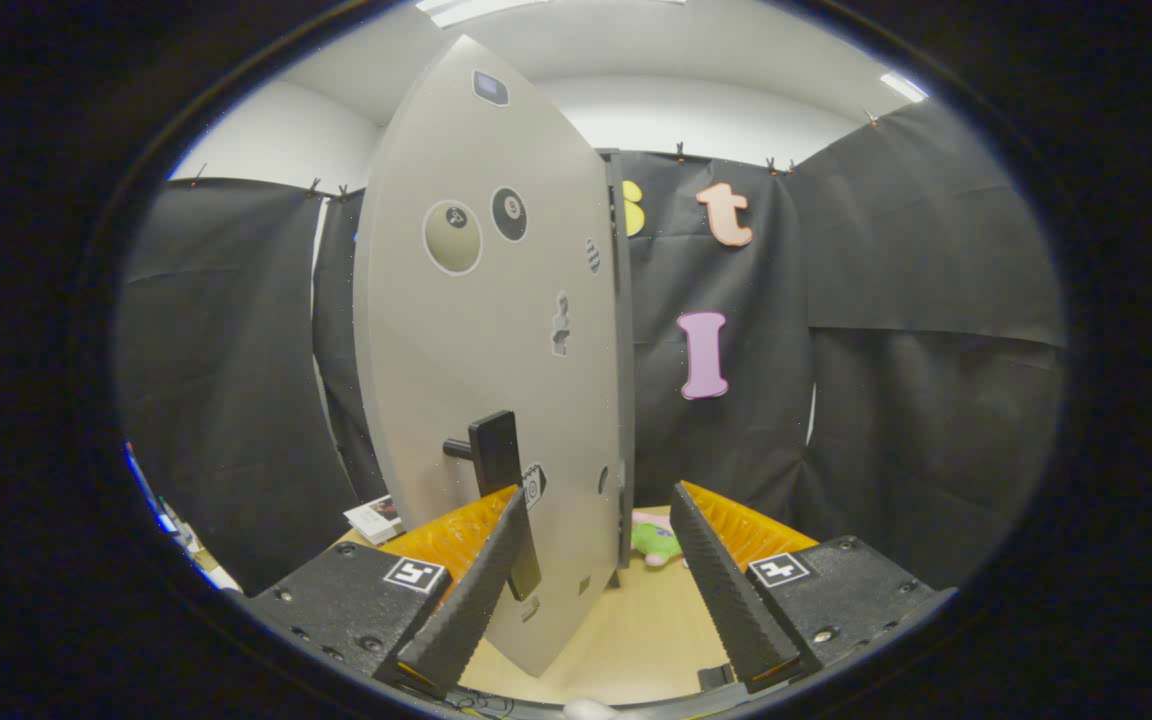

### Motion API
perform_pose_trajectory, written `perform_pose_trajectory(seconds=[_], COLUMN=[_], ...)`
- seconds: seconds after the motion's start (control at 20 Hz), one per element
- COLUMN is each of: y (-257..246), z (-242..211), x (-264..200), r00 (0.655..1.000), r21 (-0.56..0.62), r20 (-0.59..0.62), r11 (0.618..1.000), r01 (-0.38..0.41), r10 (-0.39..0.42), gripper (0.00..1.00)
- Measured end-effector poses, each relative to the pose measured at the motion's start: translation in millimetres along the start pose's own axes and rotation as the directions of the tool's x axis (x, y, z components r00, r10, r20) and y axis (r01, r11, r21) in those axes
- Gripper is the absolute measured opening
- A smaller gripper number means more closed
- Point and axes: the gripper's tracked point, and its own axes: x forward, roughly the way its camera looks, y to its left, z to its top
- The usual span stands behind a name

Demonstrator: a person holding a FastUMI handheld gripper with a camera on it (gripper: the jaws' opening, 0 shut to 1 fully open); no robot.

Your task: Open the shoe cabinet door, grab the shoes and put them into the shoe cabinet, then close the shoe cabinet door.

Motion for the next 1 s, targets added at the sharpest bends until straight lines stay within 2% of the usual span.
perform_pose_trajectory(seconds=[0.2,0.4,0.5,0.7,1.0], y=[36,87,103,114,99], z=[-7,-11,-12,-17,-16], x=[21,45,48,46,33], r00=[0.998,0.986,0.982,0.982,0.991], r21=[-0.008,-0.014,-0.023,-0.031,-0.022], r20=[-0.027,-0.048,-0.050,-0.052,-0.051], r11=[0.998,0.987,0.983,0.982,0.992], r01=[-0.055,-0.158,-0.181,-0.184,-0.121], r10=[0.055,0.157,0.180,0.183,0.120], gripper=[0.96,0.96,0.98,0.99,0.99])
